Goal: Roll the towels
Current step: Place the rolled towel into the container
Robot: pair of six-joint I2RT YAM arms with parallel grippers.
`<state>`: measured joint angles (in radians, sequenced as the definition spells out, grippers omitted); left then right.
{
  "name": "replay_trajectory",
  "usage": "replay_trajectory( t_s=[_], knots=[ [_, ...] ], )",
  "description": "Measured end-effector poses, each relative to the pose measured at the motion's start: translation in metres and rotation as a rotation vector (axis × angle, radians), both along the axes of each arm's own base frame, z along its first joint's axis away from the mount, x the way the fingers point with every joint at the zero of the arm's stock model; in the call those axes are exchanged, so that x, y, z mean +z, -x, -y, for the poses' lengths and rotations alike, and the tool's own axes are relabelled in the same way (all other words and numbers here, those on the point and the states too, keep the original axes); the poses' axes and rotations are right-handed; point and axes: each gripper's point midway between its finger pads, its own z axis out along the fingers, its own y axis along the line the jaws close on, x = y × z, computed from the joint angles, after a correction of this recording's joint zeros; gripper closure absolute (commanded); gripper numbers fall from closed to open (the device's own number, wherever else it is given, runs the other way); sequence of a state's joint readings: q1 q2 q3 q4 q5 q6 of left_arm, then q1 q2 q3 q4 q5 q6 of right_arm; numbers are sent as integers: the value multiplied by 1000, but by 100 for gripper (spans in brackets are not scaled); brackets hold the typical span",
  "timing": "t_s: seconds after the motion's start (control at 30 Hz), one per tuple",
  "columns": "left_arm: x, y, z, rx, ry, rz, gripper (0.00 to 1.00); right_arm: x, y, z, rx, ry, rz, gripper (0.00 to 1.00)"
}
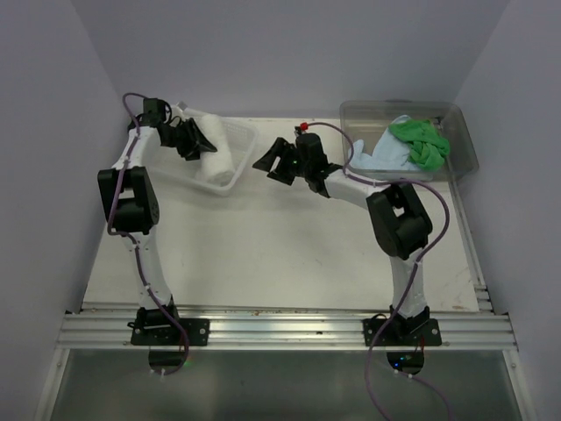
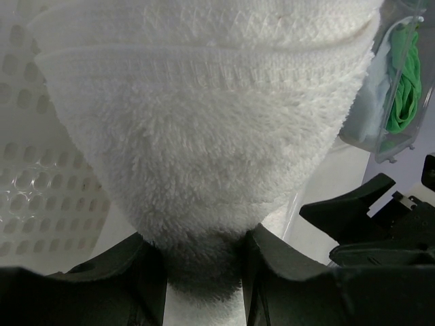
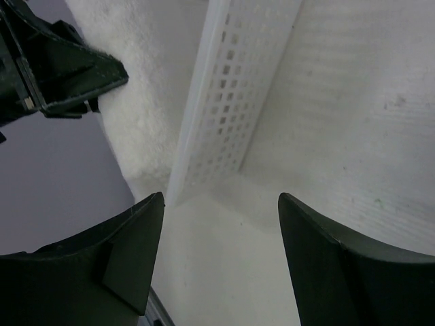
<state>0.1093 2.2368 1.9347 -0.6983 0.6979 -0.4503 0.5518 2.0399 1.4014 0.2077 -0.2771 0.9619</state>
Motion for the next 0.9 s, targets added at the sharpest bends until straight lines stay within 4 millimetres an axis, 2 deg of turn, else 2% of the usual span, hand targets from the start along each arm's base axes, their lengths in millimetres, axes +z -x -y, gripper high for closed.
replay_trajectory(
  t_s=[0.13, 0.27, 0.37, 0.4, 0.47, 0.5, 0.57, 0.7, 0.9],
  knots=[
    [1, 1, -1, 1, 0, 1, 80, 2, -23, -25, -1, -47, 4, 31],
    [2, 4, -1, 0, 0, -1, 80, 2, -33, -48, 11, -82, 8, 39],
    [4, 4, 0, 0, 0, 2, 80, -2, -36, -60, 22, -94, 4, 49],
    [4, 4, 0, -1, 0, 2, 80, -4, -37, -65, 27, -98, 2, 57],
    [5, 4, 0, -1, 0, 5, 80, -7, -39, -71, 35, -102, 0, 66],
    [6, 5, 0, -1, 0, 5, 80, -9, -39, -72, 38, -102, -3, 74],
    [6, 6, 0, -4, -3, 6, 80, -13, -39, -73, 43, -98, -14, 81],
    [5, 13, 0, -16, -9, 3, 80, -7, -41, -77, 66, -95, -14, 98],
    [1, 27, 2, -22, -13, -14, 80, -10, -48, -86, 188, -68, -17, 100]
  ],
)
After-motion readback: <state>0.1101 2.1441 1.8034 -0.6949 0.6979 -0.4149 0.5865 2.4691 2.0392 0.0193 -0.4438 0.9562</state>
